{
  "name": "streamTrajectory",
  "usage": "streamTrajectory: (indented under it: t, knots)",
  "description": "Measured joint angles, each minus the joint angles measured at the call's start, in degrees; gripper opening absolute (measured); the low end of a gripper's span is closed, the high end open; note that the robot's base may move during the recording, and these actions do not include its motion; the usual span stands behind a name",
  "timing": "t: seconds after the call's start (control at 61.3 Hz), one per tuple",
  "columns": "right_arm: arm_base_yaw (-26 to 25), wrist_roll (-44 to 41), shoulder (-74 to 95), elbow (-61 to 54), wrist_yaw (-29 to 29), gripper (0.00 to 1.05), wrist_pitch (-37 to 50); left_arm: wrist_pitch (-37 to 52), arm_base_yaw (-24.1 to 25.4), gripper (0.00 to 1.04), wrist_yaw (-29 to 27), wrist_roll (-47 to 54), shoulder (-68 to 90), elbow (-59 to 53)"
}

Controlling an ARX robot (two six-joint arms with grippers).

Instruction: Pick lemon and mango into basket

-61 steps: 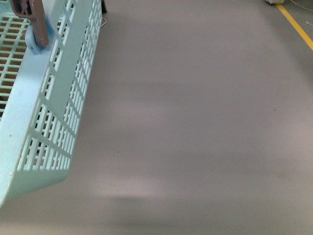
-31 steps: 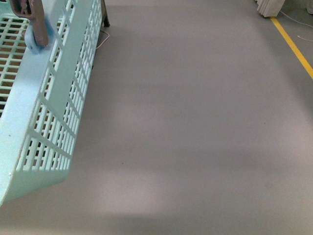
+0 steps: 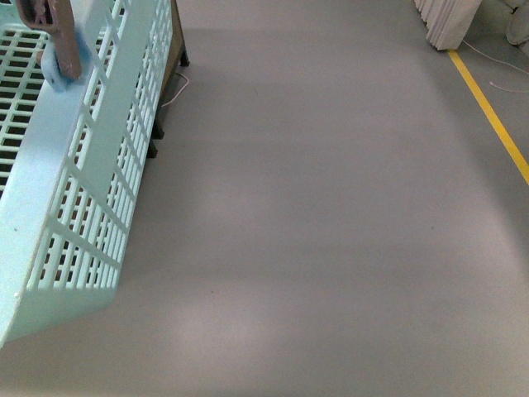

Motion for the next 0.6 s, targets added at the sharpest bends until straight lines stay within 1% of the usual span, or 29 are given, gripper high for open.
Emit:
streamTrajectory:
  t: [0.604]
  knots:
    - [0.0, 0.0, 0.0, 0.0, 0.2, 0.96, 0.0, 0.0, 0.0, 0.19, 0.0, -0.1, 0.0, 0.0]
